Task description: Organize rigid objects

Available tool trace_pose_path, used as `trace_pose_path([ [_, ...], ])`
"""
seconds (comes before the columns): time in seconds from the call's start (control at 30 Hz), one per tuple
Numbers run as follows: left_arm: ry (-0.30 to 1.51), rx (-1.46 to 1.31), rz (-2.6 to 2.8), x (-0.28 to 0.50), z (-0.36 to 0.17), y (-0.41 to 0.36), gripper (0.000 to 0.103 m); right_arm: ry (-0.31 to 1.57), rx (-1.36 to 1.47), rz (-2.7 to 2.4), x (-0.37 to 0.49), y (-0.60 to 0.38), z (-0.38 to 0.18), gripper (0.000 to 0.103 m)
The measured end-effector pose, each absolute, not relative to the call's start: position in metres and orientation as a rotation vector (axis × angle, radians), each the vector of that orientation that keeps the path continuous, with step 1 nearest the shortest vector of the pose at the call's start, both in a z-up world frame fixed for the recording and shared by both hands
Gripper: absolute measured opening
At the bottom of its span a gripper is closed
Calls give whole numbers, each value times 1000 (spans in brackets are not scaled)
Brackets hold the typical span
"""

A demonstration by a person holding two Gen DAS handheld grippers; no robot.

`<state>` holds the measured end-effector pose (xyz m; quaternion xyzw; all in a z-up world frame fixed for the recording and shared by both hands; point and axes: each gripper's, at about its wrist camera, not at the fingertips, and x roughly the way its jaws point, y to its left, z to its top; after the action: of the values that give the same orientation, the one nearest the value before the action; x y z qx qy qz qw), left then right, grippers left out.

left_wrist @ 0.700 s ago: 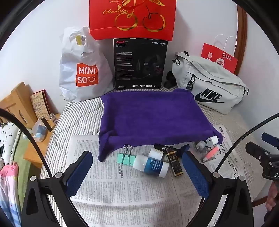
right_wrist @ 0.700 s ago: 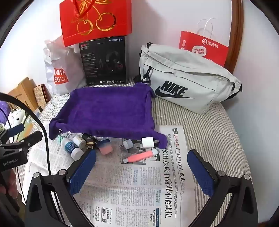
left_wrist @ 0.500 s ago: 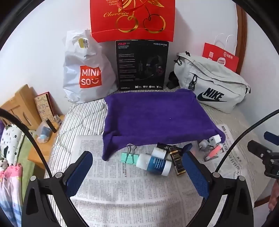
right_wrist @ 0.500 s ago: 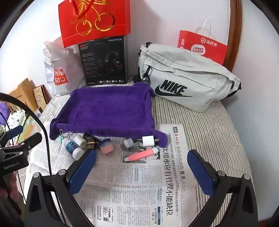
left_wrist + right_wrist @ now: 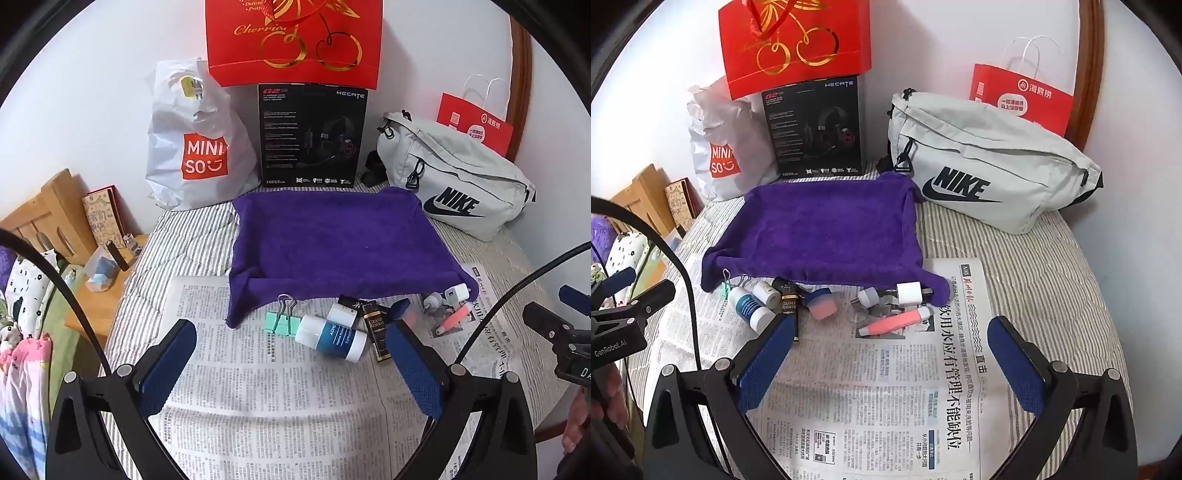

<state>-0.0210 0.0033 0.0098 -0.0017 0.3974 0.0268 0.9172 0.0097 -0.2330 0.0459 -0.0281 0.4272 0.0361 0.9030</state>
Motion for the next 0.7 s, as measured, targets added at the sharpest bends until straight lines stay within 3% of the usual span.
trace_pose_path([
  [0.7, 818, 0, 57, -27, 14, 2, 103, 868, -57, 86, 0, -230, 50, 103],
])
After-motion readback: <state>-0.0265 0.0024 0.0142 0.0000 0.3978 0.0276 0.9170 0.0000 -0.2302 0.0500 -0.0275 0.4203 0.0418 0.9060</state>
